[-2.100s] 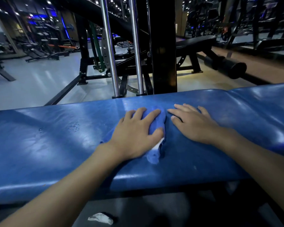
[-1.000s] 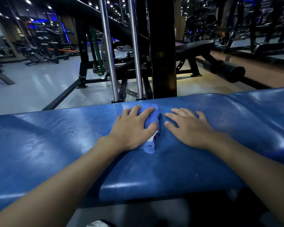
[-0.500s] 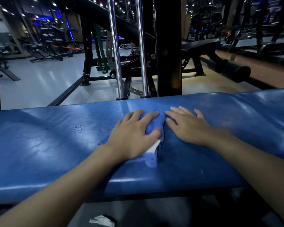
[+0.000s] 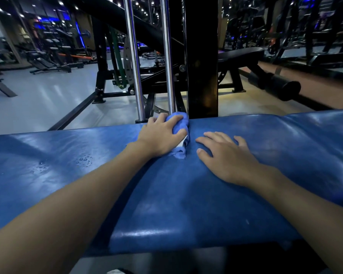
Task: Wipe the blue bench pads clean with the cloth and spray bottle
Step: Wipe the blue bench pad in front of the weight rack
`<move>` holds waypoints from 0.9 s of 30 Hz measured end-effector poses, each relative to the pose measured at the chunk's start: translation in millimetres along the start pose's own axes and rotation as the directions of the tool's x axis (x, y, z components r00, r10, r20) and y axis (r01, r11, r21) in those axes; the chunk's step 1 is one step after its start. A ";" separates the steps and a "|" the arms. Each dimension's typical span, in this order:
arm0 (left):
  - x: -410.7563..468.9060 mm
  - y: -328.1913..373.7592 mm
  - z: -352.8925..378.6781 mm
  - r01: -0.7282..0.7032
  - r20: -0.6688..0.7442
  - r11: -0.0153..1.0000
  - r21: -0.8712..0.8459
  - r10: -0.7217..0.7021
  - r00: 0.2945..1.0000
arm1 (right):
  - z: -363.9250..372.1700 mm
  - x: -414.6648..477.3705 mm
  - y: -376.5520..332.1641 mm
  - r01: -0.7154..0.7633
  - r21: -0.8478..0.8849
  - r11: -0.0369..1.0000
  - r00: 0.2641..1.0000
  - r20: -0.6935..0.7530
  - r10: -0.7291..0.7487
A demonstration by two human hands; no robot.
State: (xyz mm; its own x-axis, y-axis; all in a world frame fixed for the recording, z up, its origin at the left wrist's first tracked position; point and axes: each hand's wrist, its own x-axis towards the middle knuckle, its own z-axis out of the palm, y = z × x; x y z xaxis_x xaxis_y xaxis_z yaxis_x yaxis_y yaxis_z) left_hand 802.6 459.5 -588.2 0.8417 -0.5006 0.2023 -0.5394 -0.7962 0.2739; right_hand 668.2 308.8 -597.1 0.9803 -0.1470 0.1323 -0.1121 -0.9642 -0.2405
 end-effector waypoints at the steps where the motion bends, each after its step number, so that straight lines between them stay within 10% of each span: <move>1: -15.7 2.4 -2.5 -0.014 -0.001 1.000 -0.002 0.014 1.000 | -0.7 -0.1 0.0 0.000 0.000 1.000 1.000 0.006 0.000; 13: -191.0 24.1 -34.3 -0.118 0.013 0.986 0.120 0.118 0.993 | -15.0 -4.5 -11.8 0.027 -0.031 0.999 1.000 0.003 -0.027; 27: 9.1 -16.1 -8.7 0.069 0.043 0.997 -0.040 -0.067 0.997 | 3.3 8.5 -10.6 0.028 -0.034 0.999 0.997 0.067 -0.025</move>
State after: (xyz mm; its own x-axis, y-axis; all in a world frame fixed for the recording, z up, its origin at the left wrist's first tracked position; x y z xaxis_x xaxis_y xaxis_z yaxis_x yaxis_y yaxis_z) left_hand 818.7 470.7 -582.5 0.8761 -0.4605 0.1429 -0.4810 -0.8145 0.3245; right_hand 678.3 318.5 -596.5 0.9915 -0.1074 0.0735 -0.0905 -0.9748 -0.2041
